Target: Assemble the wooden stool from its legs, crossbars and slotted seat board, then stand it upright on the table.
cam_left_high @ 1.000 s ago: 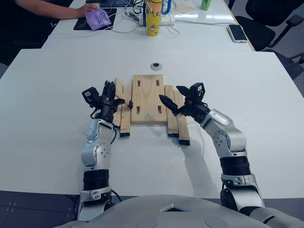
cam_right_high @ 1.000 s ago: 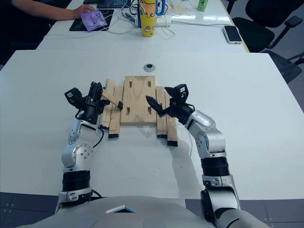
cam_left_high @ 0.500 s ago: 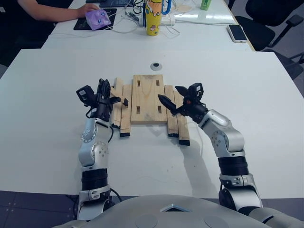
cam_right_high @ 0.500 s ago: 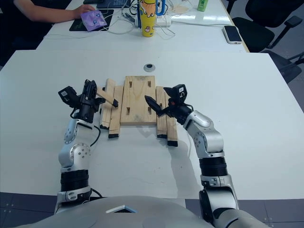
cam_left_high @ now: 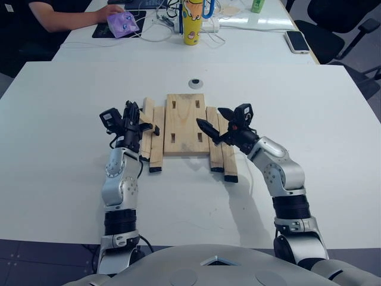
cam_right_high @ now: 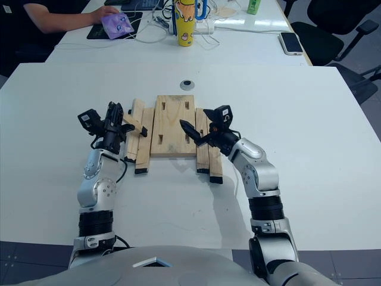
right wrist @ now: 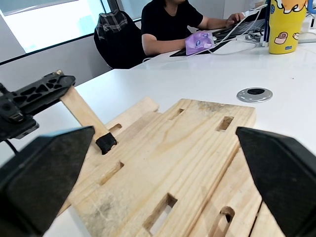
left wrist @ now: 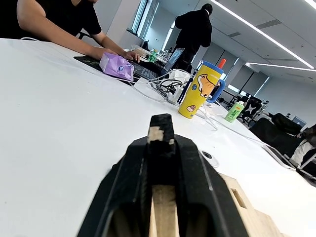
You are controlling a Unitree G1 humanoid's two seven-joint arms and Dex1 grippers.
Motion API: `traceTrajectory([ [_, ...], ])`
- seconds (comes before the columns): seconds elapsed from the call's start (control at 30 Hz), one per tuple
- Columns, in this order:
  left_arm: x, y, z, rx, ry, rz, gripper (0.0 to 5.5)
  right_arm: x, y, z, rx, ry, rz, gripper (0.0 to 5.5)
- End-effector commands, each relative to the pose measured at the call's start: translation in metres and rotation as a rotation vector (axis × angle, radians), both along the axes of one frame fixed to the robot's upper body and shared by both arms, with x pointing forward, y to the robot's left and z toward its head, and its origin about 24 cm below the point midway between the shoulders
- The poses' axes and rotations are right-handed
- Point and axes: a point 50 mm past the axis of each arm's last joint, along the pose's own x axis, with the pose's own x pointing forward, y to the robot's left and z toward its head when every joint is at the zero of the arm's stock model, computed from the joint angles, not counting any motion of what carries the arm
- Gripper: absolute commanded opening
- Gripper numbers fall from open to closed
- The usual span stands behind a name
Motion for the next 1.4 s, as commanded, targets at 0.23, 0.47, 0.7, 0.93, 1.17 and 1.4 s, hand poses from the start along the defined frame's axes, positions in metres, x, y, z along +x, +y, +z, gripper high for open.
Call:
traceTrajectory([
  [0.23,-0.020,-0.032,-0.024,0.340,0.246,-0.032,0.45,-0.002,0.006,0.003,-0.008,0.008,0.006,5.40],
  [0.47,-0.034,-0.033,-0.052,0.436,0.344,-0.095,0.45,-0.008,0.008,0.000,-0.031,0.009,0.005,5.40],
  [0.7,-0.031,-0.035,-0.054,0.470,0.295,-0.141,0.45,-0.005,0.008,0.001,-0.035,-0.003,-0.003,5.40],
  [0.93,-0.022,-0.039,-0.021,0.471,0.043,-0.117,1.13,-0.003,0.010,0.000,-0.029,-0.007,0.000,5.40],
  [1.17,-0.023,-0.028,0.029,0.489,-0.193,-0.061,1.90,-0.005,0.011,-0.005,-0.012,0.007,-0.019,5.40],
  [1.4,0.004,-0.017,0.099,0.467,-0.347,-0.012,1.90,-0.006,0.014,-0.011,0.000,0.010,-0.051,5.40],
])
